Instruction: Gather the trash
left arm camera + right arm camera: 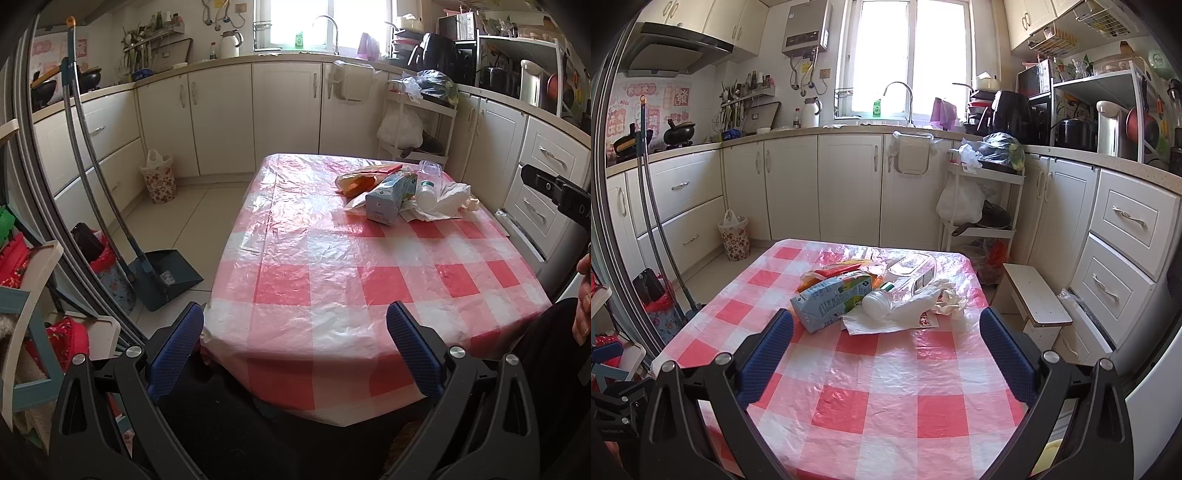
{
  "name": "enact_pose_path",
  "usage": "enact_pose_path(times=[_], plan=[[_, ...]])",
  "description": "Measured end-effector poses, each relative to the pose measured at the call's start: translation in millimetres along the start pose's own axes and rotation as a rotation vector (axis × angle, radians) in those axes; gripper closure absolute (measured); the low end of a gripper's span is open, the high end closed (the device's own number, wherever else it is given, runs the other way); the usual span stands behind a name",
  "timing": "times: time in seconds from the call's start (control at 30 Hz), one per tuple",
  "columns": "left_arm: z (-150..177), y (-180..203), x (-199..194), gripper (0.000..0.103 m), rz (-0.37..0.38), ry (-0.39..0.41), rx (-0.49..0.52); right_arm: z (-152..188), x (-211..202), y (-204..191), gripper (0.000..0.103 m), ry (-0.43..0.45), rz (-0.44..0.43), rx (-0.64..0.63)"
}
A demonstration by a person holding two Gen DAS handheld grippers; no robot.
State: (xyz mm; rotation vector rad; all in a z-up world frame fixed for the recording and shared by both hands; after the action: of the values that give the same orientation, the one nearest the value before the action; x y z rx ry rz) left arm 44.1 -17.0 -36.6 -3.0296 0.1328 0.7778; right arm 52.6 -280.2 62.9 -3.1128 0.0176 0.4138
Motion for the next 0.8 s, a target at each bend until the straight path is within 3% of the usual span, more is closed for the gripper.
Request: enact_pose_path(times=[0.8], plan=[[0.9,0.4,-4.4,0.007,0.043,0.010,-0.004,3.1,1.6,-1.3,0.006,-0.003,0.012,-0.028]])
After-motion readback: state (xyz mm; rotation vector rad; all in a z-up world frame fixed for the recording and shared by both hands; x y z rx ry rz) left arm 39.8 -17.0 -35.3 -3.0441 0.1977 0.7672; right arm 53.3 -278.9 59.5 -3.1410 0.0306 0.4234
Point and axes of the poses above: each gripper's, at about its wrist camera, not at the fingertips, and x roughly the way its jaws point, y to its right, z to its underside, the point moved 7 cm from there along x, roughly the way its jaws point, and after that the axes turned 11 degrees about y, right-handed, at the moved point
